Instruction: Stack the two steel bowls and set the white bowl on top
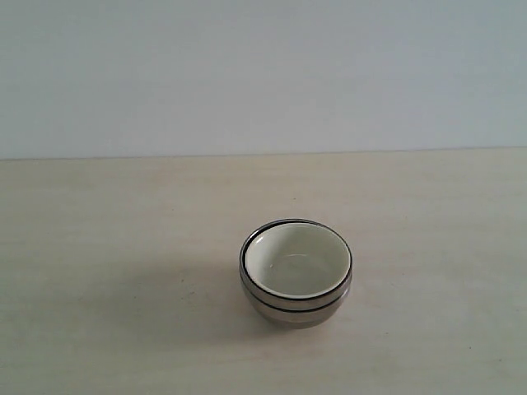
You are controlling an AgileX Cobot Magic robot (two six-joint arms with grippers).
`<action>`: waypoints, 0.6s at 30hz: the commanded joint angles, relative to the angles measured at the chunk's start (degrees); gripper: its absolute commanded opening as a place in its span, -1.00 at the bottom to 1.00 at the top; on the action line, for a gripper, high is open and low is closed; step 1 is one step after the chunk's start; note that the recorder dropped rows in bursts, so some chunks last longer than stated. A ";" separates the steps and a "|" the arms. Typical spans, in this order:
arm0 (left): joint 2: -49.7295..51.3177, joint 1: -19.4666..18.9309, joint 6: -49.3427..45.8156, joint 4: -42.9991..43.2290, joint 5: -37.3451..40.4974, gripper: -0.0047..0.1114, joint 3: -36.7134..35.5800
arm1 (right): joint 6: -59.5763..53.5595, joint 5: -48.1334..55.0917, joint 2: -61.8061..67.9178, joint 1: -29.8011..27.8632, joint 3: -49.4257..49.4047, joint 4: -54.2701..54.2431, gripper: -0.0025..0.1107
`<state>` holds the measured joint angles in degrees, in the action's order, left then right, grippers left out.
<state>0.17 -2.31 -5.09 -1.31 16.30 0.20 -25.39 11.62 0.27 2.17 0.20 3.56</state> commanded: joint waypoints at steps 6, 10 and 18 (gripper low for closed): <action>-0.17 -0.14 0.65 -0.15 -0.06 -0.85 -0.20 | -0.04 7.23 -0.27 -0.32 -0.20 -5.92 -0.96; -0.17 -0.14 0.65 -0.15 -0.06 -0.85 -0.20 | -0.04 7.34 -0.27 -0.32 -0.20 -6.04 -0.96; -0.17 -0.14 0.65 -0.15 -0.06 -0.85 -0.20 | 13.45 7.87 -0.27 -0.32 -0.20 -6.35 -0.96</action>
<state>0.17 -2.31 -5.09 -1.31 16.30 0.20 -21.35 19.30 0.27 2.17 -0.08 -2.28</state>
